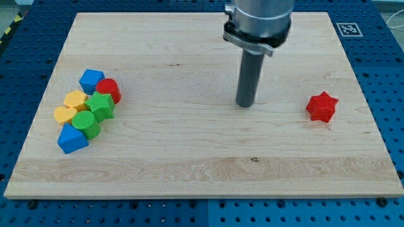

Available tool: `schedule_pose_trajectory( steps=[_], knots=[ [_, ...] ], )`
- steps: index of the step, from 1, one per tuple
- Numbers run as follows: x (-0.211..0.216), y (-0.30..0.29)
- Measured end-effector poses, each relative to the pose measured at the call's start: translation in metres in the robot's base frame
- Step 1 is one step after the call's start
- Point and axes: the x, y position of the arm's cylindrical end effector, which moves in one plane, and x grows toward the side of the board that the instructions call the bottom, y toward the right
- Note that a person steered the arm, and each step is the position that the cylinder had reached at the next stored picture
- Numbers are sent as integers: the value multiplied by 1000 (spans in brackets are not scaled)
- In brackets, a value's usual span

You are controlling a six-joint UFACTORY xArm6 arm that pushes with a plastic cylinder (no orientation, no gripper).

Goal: Push the red star to the center right

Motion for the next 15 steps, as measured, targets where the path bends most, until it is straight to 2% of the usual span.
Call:
schedule_pose_trajectory(
  steps=[3,4,8,10,11,15],
  knots=[
    [55,74],
    [57,104],
    [20,108],
    [32,174],
    [24,185],
    [16,121]
  ],
)
